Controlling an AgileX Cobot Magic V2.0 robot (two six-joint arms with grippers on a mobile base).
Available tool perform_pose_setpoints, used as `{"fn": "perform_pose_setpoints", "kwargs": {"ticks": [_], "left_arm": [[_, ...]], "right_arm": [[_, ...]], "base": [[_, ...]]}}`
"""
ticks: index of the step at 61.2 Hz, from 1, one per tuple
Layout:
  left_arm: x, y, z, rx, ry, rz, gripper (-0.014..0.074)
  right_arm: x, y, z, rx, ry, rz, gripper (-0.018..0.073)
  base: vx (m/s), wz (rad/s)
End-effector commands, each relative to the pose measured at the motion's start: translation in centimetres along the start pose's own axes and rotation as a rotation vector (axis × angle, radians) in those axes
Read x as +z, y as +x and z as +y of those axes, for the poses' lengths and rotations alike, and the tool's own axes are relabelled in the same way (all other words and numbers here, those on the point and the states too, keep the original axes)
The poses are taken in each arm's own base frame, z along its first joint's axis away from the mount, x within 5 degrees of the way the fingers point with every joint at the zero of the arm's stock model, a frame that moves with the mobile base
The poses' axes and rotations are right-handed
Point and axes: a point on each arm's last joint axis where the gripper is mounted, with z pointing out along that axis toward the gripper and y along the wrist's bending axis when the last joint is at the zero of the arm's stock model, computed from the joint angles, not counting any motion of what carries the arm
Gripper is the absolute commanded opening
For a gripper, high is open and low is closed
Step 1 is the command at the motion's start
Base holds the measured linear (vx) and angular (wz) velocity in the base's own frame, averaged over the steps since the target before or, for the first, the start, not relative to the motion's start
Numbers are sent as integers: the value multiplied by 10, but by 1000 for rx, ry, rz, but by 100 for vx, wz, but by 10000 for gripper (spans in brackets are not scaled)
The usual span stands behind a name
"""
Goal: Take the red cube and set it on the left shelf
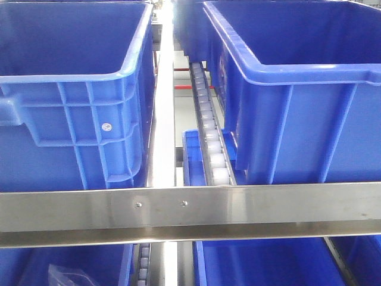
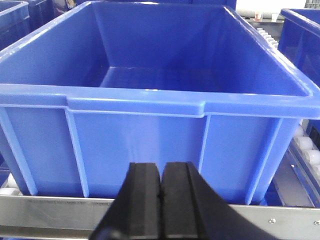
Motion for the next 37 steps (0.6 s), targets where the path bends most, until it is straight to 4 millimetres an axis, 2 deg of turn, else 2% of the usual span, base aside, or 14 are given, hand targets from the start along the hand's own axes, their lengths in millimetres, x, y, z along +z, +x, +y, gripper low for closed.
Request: {"fn": "perform_pose_setpoints", "kwargs": {"ticks": [1,37], "left_arm": [[0,-1,0,-5,-4,-68,106],[0,-1,0,-5,-4,-68,106]], "right_arm": [[-3,-16,0,-13,-1,-120,57],[-3,-17,0,-25,-1,-131,57]], "base": [[0,0],[0,0]]}}
